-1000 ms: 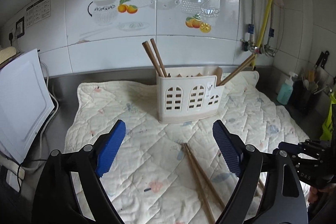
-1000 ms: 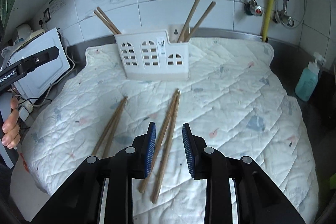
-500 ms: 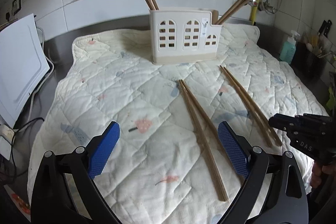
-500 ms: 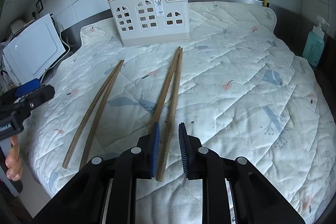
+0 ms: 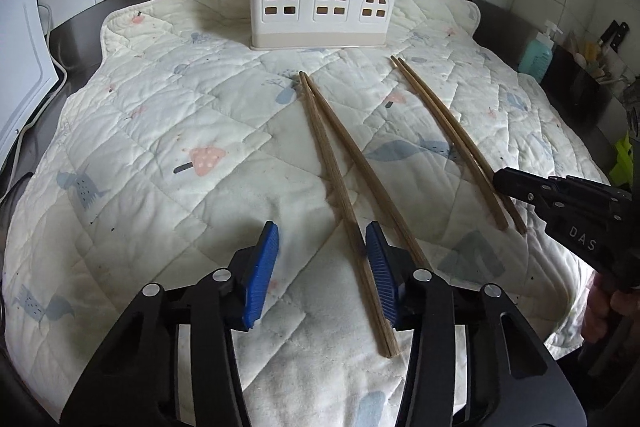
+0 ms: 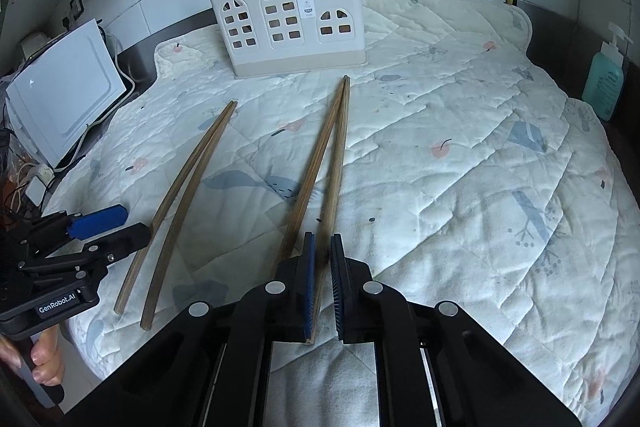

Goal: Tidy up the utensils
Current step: 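Close the left tool and the right tool each on a chopstick, then lift the chopsticks with both tools and carry them over the holder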

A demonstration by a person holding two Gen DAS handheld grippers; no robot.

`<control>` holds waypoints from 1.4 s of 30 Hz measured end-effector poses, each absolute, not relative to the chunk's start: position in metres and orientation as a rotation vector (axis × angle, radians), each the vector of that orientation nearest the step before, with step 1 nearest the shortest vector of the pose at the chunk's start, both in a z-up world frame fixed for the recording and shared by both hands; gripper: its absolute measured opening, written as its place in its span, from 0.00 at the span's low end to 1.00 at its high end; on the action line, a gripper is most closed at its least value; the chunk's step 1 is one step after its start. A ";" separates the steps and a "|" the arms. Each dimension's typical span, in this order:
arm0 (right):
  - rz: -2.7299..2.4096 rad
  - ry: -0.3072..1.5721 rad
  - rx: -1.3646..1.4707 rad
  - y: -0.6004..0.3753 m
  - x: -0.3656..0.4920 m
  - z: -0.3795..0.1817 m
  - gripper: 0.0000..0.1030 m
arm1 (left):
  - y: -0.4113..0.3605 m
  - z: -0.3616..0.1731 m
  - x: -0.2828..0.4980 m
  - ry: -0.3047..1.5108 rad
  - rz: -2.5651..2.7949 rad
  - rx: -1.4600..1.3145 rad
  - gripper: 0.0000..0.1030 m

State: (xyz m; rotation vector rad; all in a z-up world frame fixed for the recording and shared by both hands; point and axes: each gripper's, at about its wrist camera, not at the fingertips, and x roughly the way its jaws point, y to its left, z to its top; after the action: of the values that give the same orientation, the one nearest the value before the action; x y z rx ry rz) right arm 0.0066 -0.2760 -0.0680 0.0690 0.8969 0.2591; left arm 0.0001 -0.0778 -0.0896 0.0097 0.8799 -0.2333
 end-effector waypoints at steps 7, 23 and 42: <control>0.232 0.891 0.077 -0.287 0.005 -0.065 0.04 | -0.093 -0.092 0.001 0.884 -0.208 0.074 0.21; 0.253 0.893 0.121 -0.283 0.005 -0.072 0.12 | -0.087 -0.091 0.000 0.918 -0.207 0.003 0.22; 0.215 0.843 0.078 -0.282 -0.006 -0.060 0.06 | -0.076 -0.083 0.006 0.901 -0.245 0.024 0.06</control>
State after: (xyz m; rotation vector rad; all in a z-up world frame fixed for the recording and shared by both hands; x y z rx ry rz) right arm -0.0060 -0.2823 -0.0597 0.0783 0.8433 0.2153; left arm 0.0062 -0.0764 -0.0826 0.0237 0.9005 -0.2454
